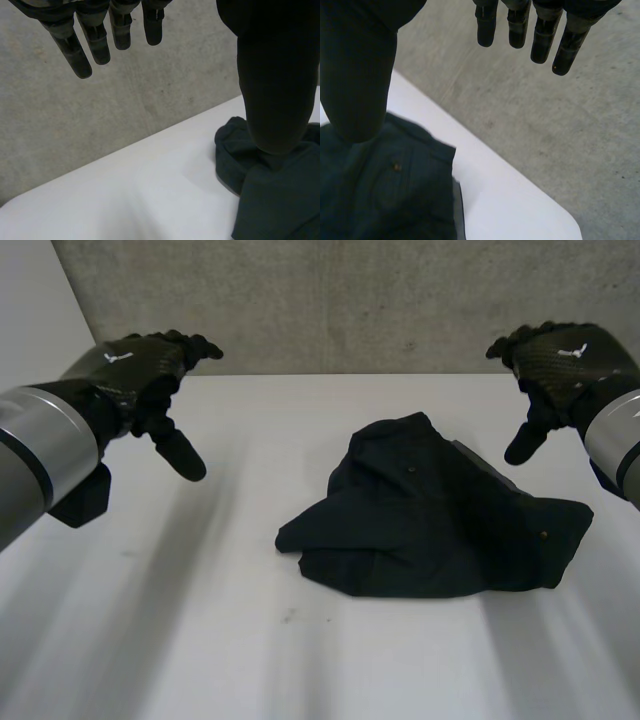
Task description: Fold the shorts.
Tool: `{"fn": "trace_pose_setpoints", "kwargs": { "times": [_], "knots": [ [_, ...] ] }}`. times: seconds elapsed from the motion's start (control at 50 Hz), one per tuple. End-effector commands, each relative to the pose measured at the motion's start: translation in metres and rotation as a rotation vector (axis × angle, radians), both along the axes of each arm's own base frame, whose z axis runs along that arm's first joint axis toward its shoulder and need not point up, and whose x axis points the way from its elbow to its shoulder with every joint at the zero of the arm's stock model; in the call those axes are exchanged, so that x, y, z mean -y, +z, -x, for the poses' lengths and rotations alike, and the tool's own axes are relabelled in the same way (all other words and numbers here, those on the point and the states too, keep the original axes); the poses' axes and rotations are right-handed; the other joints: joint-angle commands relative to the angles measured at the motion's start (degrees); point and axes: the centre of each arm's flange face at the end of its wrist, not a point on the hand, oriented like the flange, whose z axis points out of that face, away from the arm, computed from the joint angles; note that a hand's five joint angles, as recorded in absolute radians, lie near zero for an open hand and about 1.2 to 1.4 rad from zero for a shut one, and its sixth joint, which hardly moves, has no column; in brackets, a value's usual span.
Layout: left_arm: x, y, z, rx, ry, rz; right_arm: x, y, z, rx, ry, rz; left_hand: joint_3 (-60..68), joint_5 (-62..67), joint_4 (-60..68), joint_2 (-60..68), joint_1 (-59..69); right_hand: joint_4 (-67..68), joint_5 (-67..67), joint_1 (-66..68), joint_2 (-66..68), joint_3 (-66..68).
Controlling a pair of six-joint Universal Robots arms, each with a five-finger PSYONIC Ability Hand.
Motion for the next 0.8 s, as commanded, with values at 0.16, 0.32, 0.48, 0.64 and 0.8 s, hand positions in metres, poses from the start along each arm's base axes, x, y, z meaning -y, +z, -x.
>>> {"fn": "trace_pose_setpoints", "kwargs": {
  "times": [0.16, 0.32, 0.48, 0.64, 0.8],
  "knots": [
    [-0.016, -0.087, 0.055, 0.106, -0.183, -0.078, -0.014, -0.071, 0.008, -0.448, 0.11, -0.22, -1.59, -2.45, -1.48, 0.46, 0.95, -3.53, -3.17, 0.13, -1.67, -1.15],
    [-0.031, -0.147, 0.1, 0.139, -0.307, -0.086, 0.016, -0.117, 0.05, -0.444, 0.113, -0.28, 0.76, -0.09, 0.88, 2.81, 3.3, -3.53, -3.17, 0.13, -1.67, -1.15],
    [-0.032, -0.19, 0.123, 0.182, -0.355, -0.116, 0.028, -0.151, 0.064, -0.389, 0.194, -0.276, 5.46, 4.61, 5.58, 7.51, 8.0, 4.28, 4.64, 7.94, 6.14, 6.66],
    [-0.022, -0.204, 0.135, 0.197, -0.323, -0.109, 0.041, -0.177, 0.073, -0.373, 0.176, -0.278, 16.39, 15.54, 16.51, 18.44, 18.93, 25.9, 26.25, 29.56, 27.76, 28.28],
    [-0.019, -0.219, 0.139, 0.221, -0.325, -0.118, 0.051, -0.178, 0.071, -0.376, 0.169, -0.2, 66.3, 65.45, 66.42, 68.35, 68.84, 66.47, 66.83, 70.13, 68.33, 68.85]
  ]
}}
